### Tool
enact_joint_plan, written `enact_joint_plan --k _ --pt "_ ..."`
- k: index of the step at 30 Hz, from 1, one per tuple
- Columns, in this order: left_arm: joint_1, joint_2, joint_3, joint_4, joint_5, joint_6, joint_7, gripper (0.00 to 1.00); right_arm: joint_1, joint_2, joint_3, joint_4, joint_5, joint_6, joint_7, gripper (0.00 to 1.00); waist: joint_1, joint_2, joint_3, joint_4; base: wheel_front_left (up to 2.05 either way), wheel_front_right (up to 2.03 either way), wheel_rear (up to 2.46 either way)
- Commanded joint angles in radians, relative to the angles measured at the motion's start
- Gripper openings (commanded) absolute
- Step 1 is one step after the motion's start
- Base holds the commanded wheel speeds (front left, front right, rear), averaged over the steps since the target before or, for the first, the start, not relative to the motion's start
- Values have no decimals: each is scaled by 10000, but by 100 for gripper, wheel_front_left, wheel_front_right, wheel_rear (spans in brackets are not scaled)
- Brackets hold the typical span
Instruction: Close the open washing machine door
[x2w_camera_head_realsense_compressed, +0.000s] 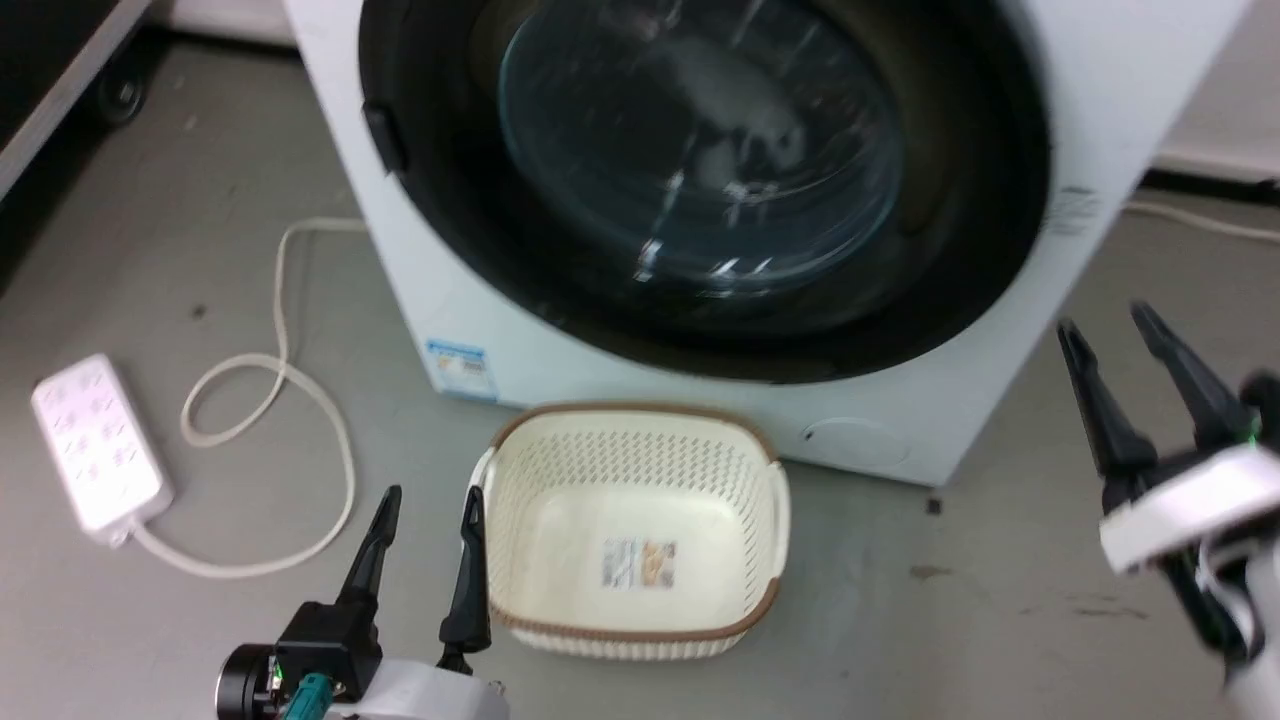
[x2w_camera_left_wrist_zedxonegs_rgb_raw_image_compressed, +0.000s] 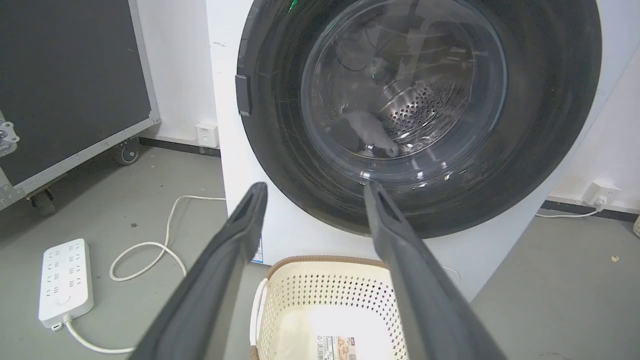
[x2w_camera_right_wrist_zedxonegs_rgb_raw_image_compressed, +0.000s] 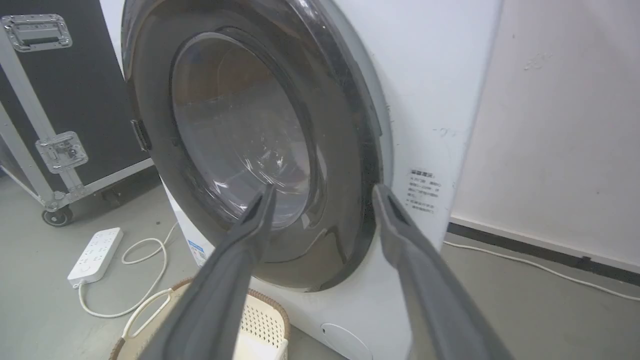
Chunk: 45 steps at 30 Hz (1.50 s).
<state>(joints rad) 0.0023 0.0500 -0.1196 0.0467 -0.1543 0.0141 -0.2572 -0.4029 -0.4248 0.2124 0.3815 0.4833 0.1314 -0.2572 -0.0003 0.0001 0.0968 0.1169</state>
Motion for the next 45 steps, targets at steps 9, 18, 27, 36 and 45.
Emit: enact_joint_plan --k 9,18,27,36,45 --pt "436 3 183 322 -39 -334 -45 100 3615 2716 -2691 -2953 -2915 -7 -43 100 3 -1 -950 -933 0 0 0" --pt "465 3 122 513 203 -540 -45 100 4846 3627 -2805 -3038 -3887 -7 -44 100 3 -1 -1031 -1017 0 0 0" --pt "392 -10 50 485 196 -517 20 0 4768 3661 -2712 -2976 -3898 0 11 0 3 -1 -1079 -1031 0 0 0" --pt "366 -9 129 422 283 -493 184 0 4721 3666 -2676 -3030 -3958 0 175 0 3 -1 -1073 -1040 0 0 0" --pt "329 -8 230 339 401 -460 409 0 4656 3674 -2624 -3104 -4041 -1 401 0 3 -1 -1063 -1052 0 0 0"
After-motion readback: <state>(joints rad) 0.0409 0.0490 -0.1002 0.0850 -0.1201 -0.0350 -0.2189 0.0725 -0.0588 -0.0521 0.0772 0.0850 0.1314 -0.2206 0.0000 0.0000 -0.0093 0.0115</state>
